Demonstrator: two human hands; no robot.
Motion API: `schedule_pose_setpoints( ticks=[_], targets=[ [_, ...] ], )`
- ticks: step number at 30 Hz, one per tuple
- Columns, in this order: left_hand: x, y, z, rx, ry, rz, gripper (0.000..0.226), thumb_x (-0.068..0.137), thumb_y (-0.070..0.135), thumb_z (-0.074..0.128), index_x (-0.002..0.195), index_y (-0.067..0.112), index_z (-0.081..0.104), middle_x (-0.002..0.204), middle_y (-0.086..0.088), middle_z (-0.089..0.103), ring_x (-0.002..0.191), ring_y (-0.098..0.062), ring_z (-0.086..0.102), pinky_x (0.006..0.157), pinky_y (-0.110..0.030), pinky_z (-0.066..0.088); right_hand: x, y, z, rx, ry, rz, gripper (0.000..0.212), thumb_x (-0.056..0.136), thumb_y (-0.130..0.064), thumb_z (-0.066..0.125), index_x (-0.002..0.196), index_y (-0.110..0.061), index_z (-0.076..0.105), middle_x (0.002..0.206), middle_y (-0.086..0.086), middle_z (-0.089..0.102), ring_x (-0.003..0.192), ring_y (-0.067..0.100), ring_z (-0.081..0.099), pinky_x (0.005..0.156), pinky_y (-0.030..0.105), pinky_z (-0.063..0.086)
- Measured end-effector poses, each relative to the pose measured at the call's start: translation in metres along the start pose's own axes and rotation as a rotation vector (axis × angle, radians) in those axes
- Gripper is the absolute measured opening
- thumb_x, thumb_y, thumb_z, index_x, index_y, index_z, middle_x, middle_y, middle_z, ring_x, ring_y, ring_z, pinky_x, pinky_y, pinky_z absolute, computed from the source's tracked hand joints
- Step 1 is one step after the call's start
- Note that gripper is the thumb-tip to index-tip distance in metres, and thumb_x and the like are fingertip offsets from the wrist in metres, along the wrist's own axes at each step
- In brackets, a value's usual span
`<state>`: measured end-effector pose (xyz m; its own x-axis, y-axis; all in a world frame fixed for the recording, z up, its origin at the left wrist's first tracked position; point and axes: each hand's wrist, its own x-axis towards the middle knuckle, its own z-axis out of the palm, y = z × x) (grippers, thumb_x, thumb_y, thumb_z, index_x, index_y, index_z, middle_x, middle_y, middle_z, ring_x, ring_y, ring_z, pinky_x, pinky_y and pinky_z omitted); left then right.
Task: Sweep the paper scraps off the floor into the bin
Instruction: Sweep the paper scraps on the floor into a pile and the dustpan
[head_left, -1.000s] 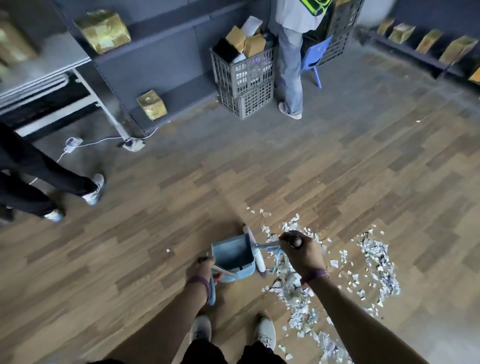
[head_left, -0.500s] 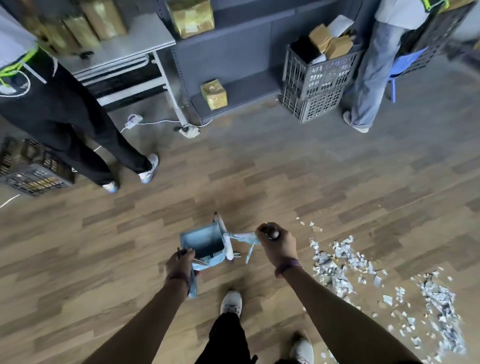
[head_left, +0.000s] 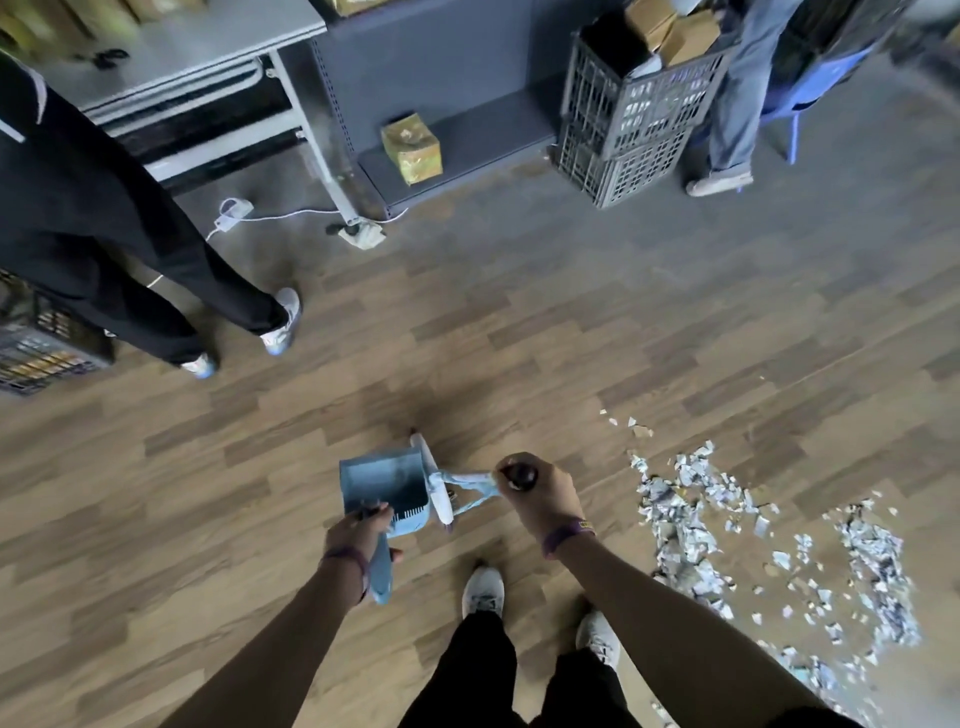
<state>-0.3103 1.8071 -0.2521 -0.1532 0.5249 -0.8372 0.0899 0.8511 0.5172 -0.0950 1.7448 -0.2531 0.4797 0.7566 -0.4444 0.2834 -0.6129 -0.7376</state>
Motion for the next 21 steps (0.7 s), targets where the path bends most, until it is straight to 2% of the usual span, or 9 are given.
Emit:
schedule_pose_setpoints(
  ticks=[2, 5, 7, 9, 12, 15, 19, 21],
  targets=[
    [0.002, -0.001, 0.018, 0.003, -0.037, -0.037, 0.028, 0.089, 0.009, 0.063, 0.115, 0.004, 0.057, 0.112, -0.020, 0.058, 0.065, -0.033, 0.057, 0.033, -0.023, 0.048, 0.005, 0.011, -0.017, -0.020, 0.019, 0.023, 0.015, 0.077, -0.040, 0.067, 0.088, -0.030, 0.070, 0.083, -0.003, 0.073, 0.085, 0.020, 0.068, 0.078, 0.032, 0.055],
    [0.001, 0.001, 0.050, 0.070, -0.071, -0.050, 0.028, 0.087, 0.010, 0.065, 0.113, 0.003, 0.057, 0.118, -0.026, 0.059, 0.059, -0.033, 0.059, 0.035, -0.024, 0.049, 0.005, 0.034, -0.050, 0.010, 0.084, 0.069, 0.017, 0.076, -0.041, 0.069, 0.089, -0.031, 0.072, 0.084, -0.005, 0.073, 0.085, 0.017, 0.068, 0.076, 0.030, 0.055],
    [-0.001, 0.001, 0.077, 0.128, -0.094, -0.044, 0.033, 0.087, 0.011, 0.066, 0.117, 0.000, 0.057, 0.117, -0.027, 0.060, 0.051, -0.030, 0.061, 0.037, -0.025, 0.050, 0.003, 0.050, -0.073, 0.027, 0.131, 0.080, 0.015, 0.077, -0.039, 0.071, 0.089, -0.030, 0.073, 0.083, -0.004, 0.073, 0.084, 0.016, 0.069, 0.074, 0.029, 0.054],
    [-0.007, -0.003, 0.111, 0.161, -0.137, -0.047, 0.035, 0.088, 0.012, 0.065, 0.119, 0.001, 0.055, 0.117, -0.026, 0.059, 0.054, -0.031, 0.061, 0.040, -0.027, 0.052, 0.002, 0.069, -0.099, 0.049, 0.167, 0.088, 0.014, 0.077, -0.037, 0.071, 0.089, -0.028, 0.073, 0.081, -0.003, 0.073, 0.082, 0.017, 0.069, 0.073, 0.031, 0.055],
    [-0.022, -0.011, 0.169, 0.204, -0.217, -0.015, 0.024, 0.091, 0.012, 0.061, 0.112, 0.005, 0.056, 0.116, -0.023, 0.058, 0.060, -0.032, 0.060, 0.042, -0.028, 0.053, 0.006, 0.101, -0.143, 0.083, 0.221, 0.111, 0.013, 0.077, -0.035, 0.070, 0.088, -0.027, 0.071, 0.078, -0.002, 0.072, 0.079, 0.019, 0.068, 0.072, 0.033, 0.055],
    [-0.038, -0.020, 0.230, 0.234, -0.282, 0.028, 0.007, 0.092, 0.009, 0.058, 0.098, 0.008, 0.056, 0.112, -0.021, 0.058, 0.047, -0.027, 0.063, 0.041, -0.028, 0.054, 0.013, 0.133, -0.195, 0.134, 0.284, 0.124, 0.009, 0.078, -0.027, 0.073, 0.086, -0.023, 0.072, 0.078, 0.002, 0.072, 0.078, 0.020, 0.067, 0.070, 0.030, 0.052],
    [-0.053, -0.039, 0.310, 0.379, -0.332, 0.062, 0.009, 0.091, 0.012, 0.059, 0.100, 0.011, 0.057, 0.118, -0.018, 0.059, 0.041, -0.021, 0.064, 0.048, -0.029, 0.056, 0.019, 0.182, -0.266, 0.226, 0.375, 0.206, 0.009, 0.077, -0.022, 0.075, 0.086, -0.021, 0.073, 0.077, 0.001, 0.072, 0.076, 0.017, 0.066, 0.070, 0.027, 0.051],
    [-0.067, -0.047, 0.351, 0.440, -0.355, 0.070, 0.004, 0.090, 0.012, 0.062, 0.093, 0.015, 0.060, 0.111, -0.012, 0.061, 0.040, -0.022, 0.063, 0.047, -0.028, 0.056, 0.020, 0.208, -0.298, 0.269, 0.427, 0.258, 0.011, 0.076, -0.025, 0.075, 0.086, -0.021, 0.074, 0.079, 0.001, 0.072, 0.079, 0.019, 0.067, 0.072, 0.030, 0.053]
  ],
)
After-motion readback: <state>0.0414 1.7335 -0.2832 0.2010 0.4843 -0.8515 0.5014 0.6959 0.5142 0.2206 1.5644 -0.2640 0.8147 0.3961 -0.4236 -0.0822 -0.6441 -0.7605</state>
